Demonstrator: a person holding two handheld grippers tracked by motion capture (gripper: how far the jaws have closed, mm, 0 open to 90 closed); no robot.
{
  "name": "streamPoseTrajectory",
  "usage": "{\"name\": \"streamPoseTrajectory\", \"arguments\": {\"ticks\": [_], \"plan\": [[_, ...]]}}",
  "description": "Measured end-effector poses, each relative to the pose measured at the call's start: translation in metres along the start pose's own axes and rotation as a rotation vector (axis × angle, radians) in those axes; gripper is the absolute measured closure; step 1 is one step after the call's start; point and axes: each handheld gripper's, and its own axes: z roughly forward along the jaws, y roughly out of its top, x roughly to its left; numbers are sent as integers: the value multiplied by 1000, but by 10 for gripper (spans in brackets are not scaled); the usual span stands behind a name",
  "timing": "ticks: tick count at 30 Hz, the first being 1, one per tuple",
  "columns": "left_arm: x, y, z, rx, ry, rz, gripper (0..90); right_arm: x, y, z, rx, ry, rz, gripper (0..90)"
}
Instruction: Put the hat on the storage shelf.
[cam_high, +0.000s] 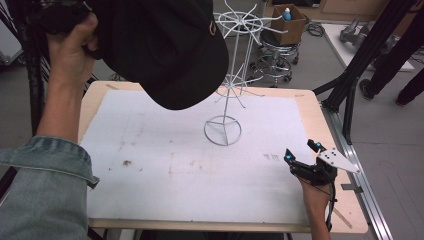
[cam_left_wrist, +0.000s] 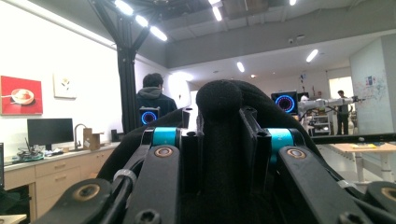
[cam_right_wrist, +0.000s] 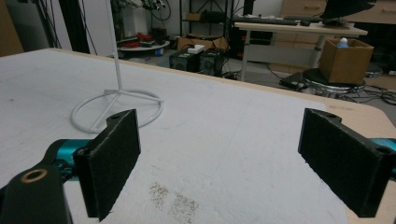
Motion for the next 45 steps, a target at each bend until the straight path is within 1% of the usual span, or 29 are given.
{"name": "streamPoseTrajectory", "arguments": {"ticks": [3, 4, 8, 10, 11, 12, 13, 16, 17, 20, 21, 24, 28, 30, 31, 33, 35, 37, 39, 40, 42, 45], "plan": [[2, -5, 6, 0, 0, -7, 735, -1, 0, 0, 0, -2, -2, 121], [4, -8, 10, 6, 2, -13, 735, -1, 0, 0, 0, -1, 1, 121], [7, -13, 14, 13, 7, -22, 735, -1, 0, 0, 2, 0, 0, 121], [10, -19, 17, 32, 22, -28, 735, 0, 0, 0, 1, 0, -4, 121], [10, -19, 17, 32, 22, -28, 734, 0, 0, 0, 0, 2, -3, 121], [10, -21, 17, 43, 29, -24, 734, -1, 0, 0, 1, 2, -4, 121], [12, -25, 18, 51, 34, -24, 734, -1, 0, 0, 2, 1, -3, 121], [13, -30, 17, 51, 43, -30, 734, 0, 0, 1, 2, 2, 0, 121], [16, -34, 15, 50, 53, -41, 734, 0, 0, 1, 4, 2, -1, 121], [18, -38, 13, 49, 56, -52, 733, 0, 0, 1, 2, 3, 1, 121], [19, -40, 13, 54, 56, -60, 731, 0, 0, 1, 2, 4, -2, 121], [21, -47, 11, 72, 71, -60, 730, 0, 0, 1, 6, 5, -5, 121], [25, -55, 7, 63, 91, -81, 728, 0, 0, 1, 6, 4, -7, 121], [26, -59, 6, 71, 94, -84, 726, 0, 0, 1, 9, 4, -6, 121], [27, -61, 5, 78, 98, -81, 723, 0, 0, 1, 8, 3, -7, 121], [29, -64, 4, 101, 108, -93, 723, 0, -1, 1, 9, 4, -6, 121], [28, -69, 3, 115, 119, -82, 720, 0, 0, 1, 9, 4, -6, 121], [29, -72, 1, 133, 130, -84, 719, 0, 0, 1, 8, 4, -7, 121], [29, -74, 1, 138, 135, -86, 719, 1, 0, 1, 7, 6, -6, 122], [29, -76, 0, 157, 149, -77, 717, 1, 0, 1, 7, 6, -3, 121], [29, -79, -1, 171, 153, -76, 714, 1, 0, 2, 6, 6, -8, 121], [29, -84, -2, 211, 165, -60, 710, 1, -1, 2, 11, 8, -9, 121]]}}
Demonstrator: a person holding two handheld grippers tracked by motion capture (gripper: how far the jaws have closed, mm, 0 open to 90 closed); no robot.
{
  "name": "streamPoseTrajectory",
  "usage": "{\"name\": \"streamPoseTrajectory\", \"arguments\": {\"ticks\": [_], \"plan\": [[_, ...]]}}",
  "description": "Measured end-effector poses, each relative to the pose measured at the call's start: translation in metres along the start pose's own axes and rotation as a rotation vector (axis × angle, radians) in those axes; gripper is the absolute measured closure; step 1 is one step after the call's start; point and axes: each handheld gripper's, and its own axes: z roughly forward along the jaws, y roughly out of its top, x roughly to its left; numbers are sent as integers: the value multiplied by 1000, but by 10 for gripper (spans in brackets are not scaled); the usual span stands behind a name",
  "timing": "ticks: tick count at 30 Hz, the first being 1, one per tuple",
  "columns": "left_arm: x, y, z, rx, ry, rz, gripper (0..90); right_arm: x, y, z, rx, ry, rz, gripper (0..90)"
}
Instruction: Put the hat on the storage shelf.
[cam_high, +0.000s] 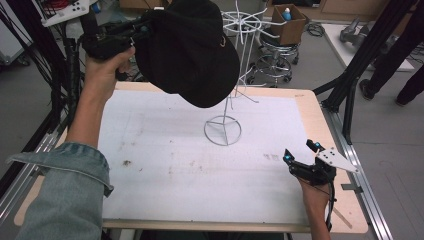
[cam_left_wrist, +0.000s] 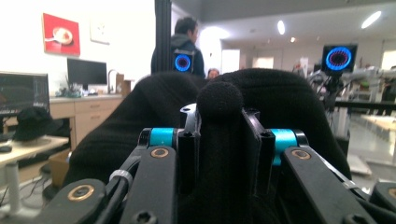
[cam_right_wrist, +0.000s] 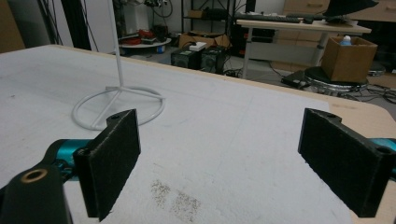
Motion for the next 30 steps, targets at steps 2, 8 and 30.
{"name": "streamPoseTrajectory", "arguments": {"ticks": [2, 8, 30], "plan": [[0, -3, 0, 13, 14, 9, 706, 0, 0, 0, 0, -1, -4, 122], [-1, -11, 2, 59, 41, 35, 699, 0, 0, 0, 1, 0, -3, 122], [0, -35, 5, 162, 83, 48, 639, 1, 0, 1, 1, 2, -4, 122]]}}
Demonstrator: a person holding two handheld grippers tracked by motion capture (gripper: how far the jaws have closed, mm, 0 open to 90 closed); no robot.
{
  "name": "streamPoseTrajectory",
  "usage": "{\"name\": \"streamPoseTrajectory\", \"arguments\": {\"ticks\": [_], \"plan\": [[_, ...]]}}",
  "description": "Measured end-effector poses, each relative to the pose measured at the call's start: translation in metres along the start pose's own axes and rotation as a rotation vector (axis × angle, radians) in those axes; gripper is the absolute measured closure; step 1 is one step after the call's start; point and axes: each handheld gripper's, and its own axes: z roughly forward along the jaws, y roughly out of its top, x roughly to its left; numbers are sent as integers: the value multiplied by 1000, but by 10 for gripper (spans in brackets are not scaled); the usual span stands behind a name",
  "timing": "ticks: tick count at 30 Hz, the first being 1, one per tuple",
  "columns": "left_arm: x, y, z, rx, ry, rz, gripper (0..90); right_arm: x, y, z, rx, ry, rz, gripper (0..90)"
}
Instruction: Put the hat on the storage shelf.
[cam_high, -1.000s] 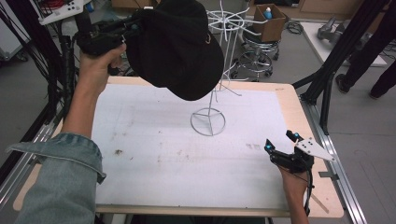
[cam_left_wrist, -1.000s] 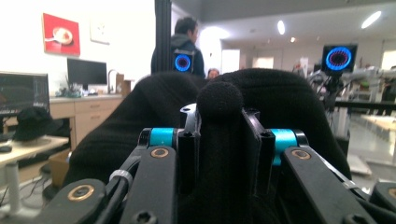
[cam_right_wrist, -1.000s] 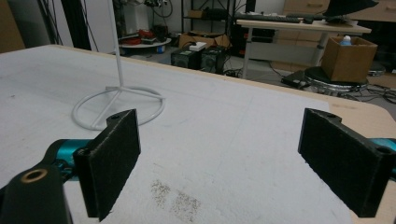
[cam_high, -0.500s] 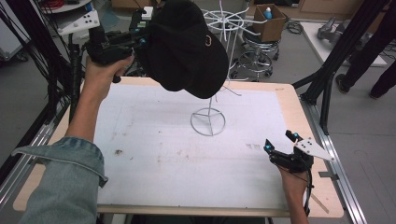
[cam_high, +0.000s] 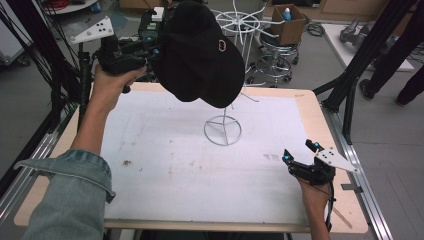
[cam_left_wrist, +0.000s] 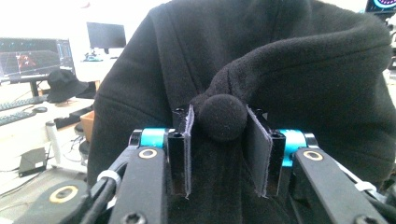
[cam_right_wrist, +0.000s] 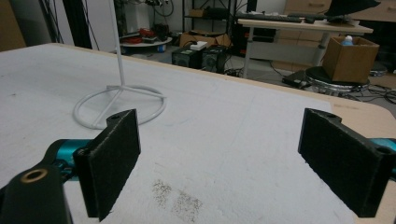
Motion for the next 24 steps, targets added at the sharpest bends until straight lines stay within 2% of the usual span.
{"name": "streamPoseTrajectory", "arguments": {"ticks": [9, 13, 24], "plan": [[1, -7, -1, 17, -4, -12, 592, 0, 0, 0, 5, 2, 1, 121], [2, -11, -1, 45, 3, -17, 560, 0, 0, 0, 4, 2, 2, 122], [2, -18, -8, 58, 27, -18, 506, 0, 0, 1, 6, 1, 4, 121]]}}
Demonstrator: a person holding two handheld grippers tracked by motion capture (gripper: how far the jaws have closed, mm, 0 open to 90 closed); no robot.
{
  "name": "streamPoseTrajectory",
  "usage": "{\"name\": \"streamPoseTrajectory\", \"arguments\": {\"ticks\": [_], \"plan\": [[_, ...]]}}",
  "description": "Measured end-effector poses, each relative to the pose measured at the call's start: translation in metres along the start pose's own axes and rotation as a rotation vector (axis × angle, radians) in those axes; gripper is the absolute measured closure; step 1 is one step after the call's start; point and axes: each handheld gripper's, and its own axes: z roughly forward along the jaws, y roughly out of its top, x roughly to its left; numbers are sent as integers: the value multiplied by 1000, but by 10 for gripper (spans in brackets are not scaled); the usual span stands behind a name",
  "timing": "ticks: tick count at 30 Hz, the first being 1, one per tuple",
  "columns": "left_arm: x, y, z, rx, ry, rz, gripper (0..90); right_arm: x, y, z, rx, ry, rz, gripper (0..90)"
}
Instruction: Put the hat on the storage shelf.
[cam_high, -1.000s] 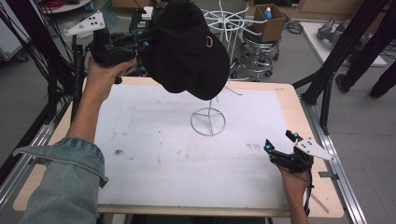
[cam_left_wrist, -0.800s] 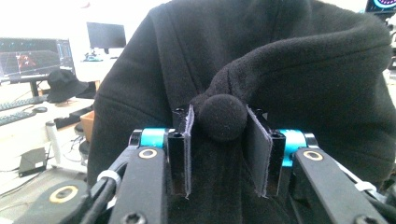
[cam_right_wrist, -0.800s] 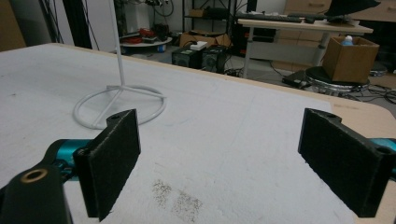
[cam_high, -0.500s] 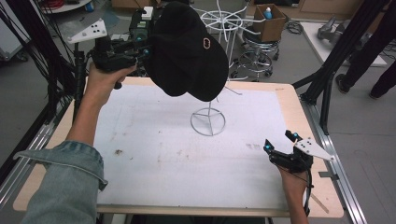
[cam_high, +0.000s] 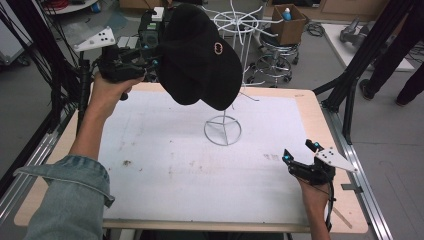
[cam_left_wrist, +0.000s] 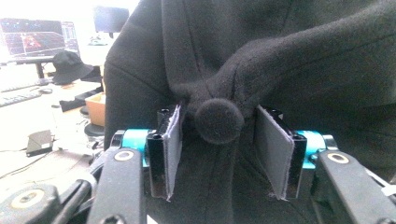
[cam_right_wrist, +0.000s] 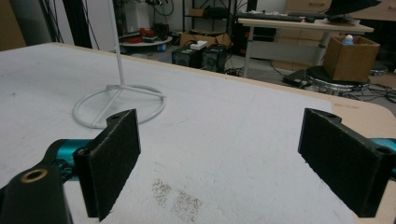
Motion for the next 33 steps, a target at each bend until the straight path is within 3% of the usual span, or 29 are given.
{"name": "streamPoseTrajectory", "arguments": {"ticks": [11, 20, 28, 33], "plan": [[1, -3, -13, 6, 41, -29, 416, -1, 0, 1, -12, 1, 1, 121], [-8, -9, -42, -26, 109, -31, 356, 1, 2, 8, -24, 13, 2, 121], [-20, -31, -67, 0, 186, -17, 315, 6, 4, 17, -29, 30, 7, 121], [-26, -52, -80, 24, 259, -22, 282, 10, 5, 23, -33, 44, 6, 120]]}}
